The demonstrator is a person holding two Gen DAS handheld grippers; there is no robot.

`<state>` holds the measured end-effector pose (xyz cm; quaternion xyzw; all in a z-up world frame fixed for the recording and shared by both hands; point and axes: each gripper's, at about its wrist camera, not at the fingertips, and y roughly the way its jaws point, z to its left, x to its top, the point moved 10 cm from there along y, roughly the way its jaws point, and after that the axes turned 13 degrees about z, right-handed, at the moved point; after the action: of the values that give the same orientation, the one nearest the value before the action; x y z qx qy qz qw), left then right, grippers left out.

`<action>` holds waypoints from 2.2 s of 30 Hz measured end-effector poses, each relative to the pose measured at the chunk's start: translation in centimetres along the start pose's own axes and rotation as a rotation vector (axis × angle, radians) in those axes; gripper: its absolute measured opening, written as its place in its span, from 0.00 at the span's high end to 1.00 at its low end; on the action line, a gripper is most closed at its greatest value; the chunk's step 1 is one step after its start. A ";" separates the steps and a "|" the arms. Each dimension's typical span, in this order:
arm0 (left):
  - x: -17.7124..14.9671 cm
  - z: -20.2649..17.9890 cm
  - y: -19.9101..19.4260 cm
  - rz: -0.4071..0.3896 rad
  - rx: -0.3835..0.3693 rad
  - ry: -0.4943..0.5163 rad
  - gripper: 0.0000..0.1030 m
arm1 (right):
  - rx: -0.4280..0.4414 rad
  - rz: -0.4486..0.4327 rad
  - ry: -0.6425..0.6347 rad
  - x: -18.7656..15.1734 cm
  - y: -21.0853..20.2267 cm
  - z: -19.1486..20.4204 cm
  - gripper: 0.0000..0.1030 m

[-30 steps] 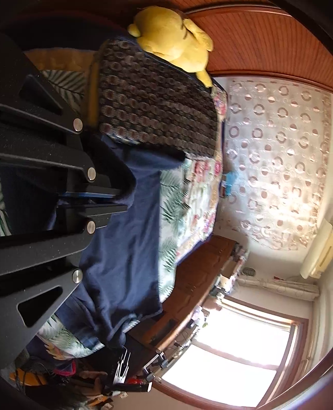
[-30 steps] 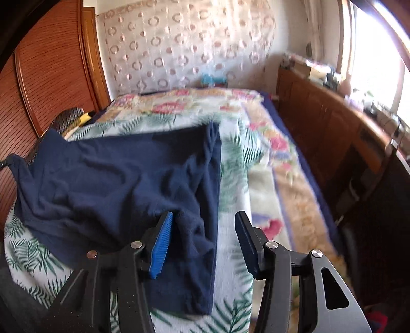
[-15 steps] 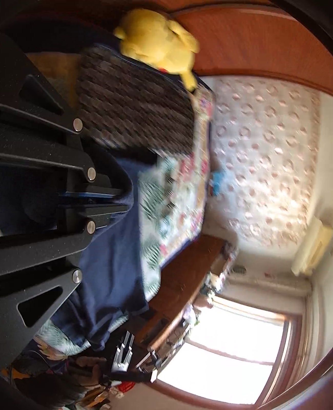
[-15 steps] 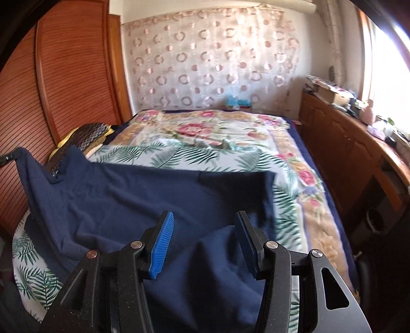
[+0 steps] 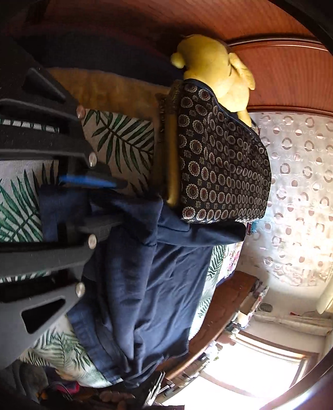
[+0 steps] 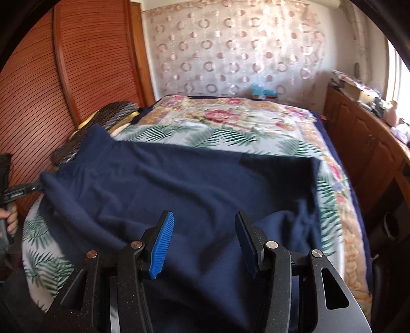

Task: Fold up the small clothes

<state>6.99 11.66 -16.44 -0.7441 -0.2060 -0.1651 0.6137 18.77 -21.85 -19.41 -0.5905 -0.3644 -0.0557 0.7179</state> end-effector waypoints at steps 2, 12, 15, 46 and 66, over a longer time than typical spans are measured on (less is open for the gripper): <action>-0.1 -0.2 -0.2 -0.007 -0.013 0.009 0.57 | 0.029 0.006 -0.026 -0.1 0.1 1.4 0.50; 0.0 -1.1 -3.5 -0.094 -0.001 0.040 0.22 | 0.249 0.046 -0.230 0.1 3.6 12.7 0.69; 0.2 -1.0 -4.3 -0.116 0.001 0.031 0.22 | 0.305 0.078 -0.279 0.0 5.5 15.4 0.74; -0.3 -0.4 -3.4 -0.108 -0.018 -0.014 0.22 | 0.309 0.136 -0.419 2.2 11.6 22.2 1.00; -0.5 -0.3 -3.6 -0.103 -0.021 -0.018 0.22 | 0.235 0.178 -0.424 2.5 14.1 22.9 0.92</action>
<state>4.72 11.92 -13.64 -0.7403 -0.2478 -0.1922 0.5946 17.35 3.54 -28.49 -0.5313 -0.4573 0.1756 0.6912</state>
